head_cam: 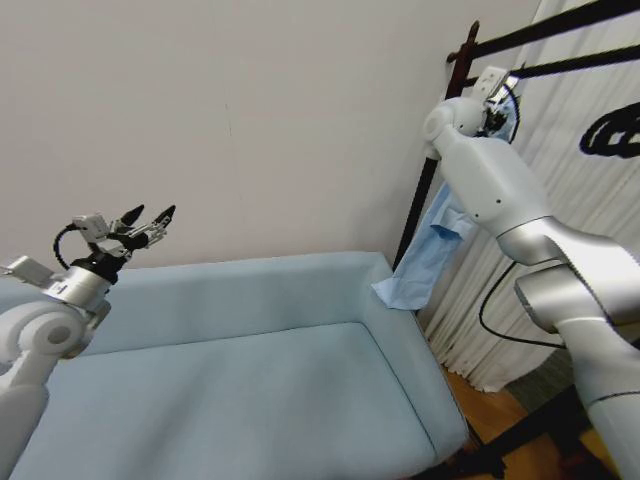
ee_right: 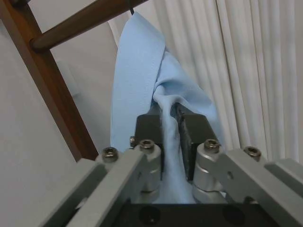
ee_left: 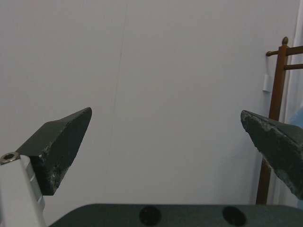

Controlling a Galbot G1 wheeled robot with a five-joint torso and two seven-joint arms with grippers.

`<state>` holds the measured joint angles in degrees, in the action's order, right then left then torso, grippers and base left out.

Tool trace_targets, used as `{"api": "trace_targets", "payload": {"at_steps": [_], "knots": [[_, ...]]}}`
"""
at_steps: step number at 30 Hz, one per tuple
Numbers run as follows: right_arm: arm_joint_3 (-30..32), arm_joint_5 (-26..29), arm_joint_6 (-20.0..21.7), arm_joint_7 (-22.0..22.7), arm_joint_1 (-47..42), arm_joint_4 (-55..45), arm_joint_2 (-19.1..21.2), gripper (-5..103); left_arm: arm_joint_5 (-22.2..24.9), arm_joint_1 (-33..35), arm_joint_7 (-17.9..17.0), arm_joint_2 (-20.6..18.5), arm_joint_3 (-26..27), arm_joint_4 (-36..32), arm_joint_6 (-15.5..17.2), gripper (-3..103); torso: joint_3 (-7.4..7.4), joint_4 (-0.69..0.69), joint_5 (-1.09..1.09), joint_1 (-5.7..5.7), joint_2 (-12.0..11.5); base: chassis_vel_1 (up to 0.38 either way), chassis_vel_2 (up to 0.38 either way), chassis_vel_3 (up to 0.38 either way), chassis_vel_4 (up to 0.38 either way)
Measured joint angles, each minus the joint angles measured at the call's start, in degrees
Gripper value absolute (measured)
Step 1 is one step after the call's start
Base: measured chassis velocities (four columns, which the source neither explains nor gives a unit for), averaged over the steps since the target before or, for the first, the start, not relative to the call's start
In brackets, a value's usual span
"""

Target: Pick up the clothes from the sofa and hang them on the clothes hanger.

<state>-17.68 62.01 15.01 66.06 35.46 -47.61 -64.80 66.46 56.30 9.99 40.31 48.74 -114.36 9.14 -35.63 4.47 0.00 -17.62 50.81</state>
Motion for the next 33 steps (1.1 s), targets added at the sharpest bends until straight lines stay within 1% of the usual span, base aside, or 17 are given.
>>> {"api": "trace_targets", "payload": {"at_steps": [1,3,4,5,6,10,13,14,17,18,20,22,24,27,29,31,33], "knots": [[0.1,0.0,0.0,0.0,-0.1,0.0,0.0,14,0.0,0.1,0.5,0.0,0.2,-0.2,0.0,100,0.0,0.0,0.0,0.0,0.0,0.0,0.0,0.0,0.0],[0.2,0.0,0.0,0.0,-0.3,-0.1,0.0,14,0.0,0.2,0.7,0.0,0.2,-0.4,0.0,100,0.01,0.0,0.0,0.0,0.0,0.0,0.0,0.0,0.0],[0.2,0.0,0.1,0.0,-0.4,-0.3,0.1,26,0.1,0.1,0.7,0.0,0.2,-0.4,0.0,100,0.0,0.0,0.0,0.0,0.0,0.0,0.0,0.0,0.0],[0.2,0.0,0.2,0.0,-0.6,-0.3,0.1,30,0.1,-0.1,0.5,0.0,0.2,-0.3,0.1,100,0.0,0.0,0.0,0.0,0.0,0.0,0.0,0.0,0.0],[0.2,0.0,0.2,0.0,-0.6,-0.3,0.1,30,0.1,-0.1,0.5,0.0,0.2,-0.3,0.1,100,0.0,0.0,0.0,0.0,0.0,0.0,0.0,0.0,0.0],[0.2,-0.1,0.6,0.1,-1.0,-0.6,0.3,41,0.0,-0.3,0.2,0.0,0.1,-0.1,0.0,100,0.0,0.0,0.0,0.0,0.0,0.0,0.0,0.0,0.0],[-0.4,-0.4,1.5,0.1,-1.8,-2.6,1.0,58,0.0,-0.3,-0.1,0.3,0.1,0.0,0.0,100,0.0,-0.01,0.0,0.0,0.0,0.0,0.0,0.0,0.0],[-0.4,-0.4,1.5,0.1,-1.8,-2.6,1.0,58,0.0,-0.3,-0.1,0.3,0.1,0.0,0.0,100,0.0,-0.01,0.0,0.0,0.0,0.0,0.0,0.0,0.0],[-1.5,0.3,2.8,0.6,-2.2,-5.0,2.0,75,-0.2,-0.1,-0.2,0.7,0.1,0.3,0.0,100,0.0,0.0,0.0,0.0,0.0,0.0,0.0,0.0,0.0],[-1.5,0.3,2.8,0.6,-2.2,-5.0,2.0,75,-0.2,-0.1,-0.2,0.7,0.1,0.3,0.0,100,0.0,0.0,0.0,0.0,0.0,0.0,0.0,0.0,0.0],[-2.2,0.5,3.0,1.2,-2.4,-7.1,2.7,85,-0.6,0.2,-0.3,1.2,0.3,0.3,0.0,100,0.0,0.0,0.0,-0.01,0.0,0.0,0.0,0.0,0.0],[-2.8,0.8,3.1,1.4,-2.6,-8.7,3.2,85,-0.8,0.3,-0.3,1.5,0.4,0.3,0.0,100,0.0,-0.01,0.0,0.0,0.0,0.0,0.0,0.0,0.0],[-3.9,1.8,3.2,1.9,-2.8,-12.1,4.4,96,-1.3,0.5,-0.6,1.9,0.6,0.2,0.0,100,0.0,-0.01,0.0,0.0,0.0,0.0,0.0,0.0,0.0],[-4.9,3.3,3.3,2.1,-3.1,-16.0,5.8,100,-2.3,0.7,-1.8,2.4,0.7,-0.1,0.0,100,0.0,-0.01,0.0,0.0,0.0,0.0,0.0,0.0,0.0],[-6.7,5.5,4.1,0.9,-4.0,-23.0,8.9,100,-5.2,1.2,-4.7,3.2,0.8,-0.9,0.2,100,0.0,-0.01,0.0,0.0,0.0,0.0,0.0,0.0,0.0],[-7.2,5.8,4.3,0.1,-4.4,-25.2,10.0,100,-6.2,1.4,-5.6,3.5,0.8,-1.2,0.5,100,0.01,-0.01,0.0,0.0,0.0,0.0,0.0,0.0,0.0],[-8.1,5.9,4.5,-2.6,-5.4,-29.2,12.6,100,-8.2,1.9,-8.3,4.0,0.9,-2.1,1.2,100,0.01,0.0,0.0,0.0,0.0,0.0,0.0,0.0,0.0]]}}
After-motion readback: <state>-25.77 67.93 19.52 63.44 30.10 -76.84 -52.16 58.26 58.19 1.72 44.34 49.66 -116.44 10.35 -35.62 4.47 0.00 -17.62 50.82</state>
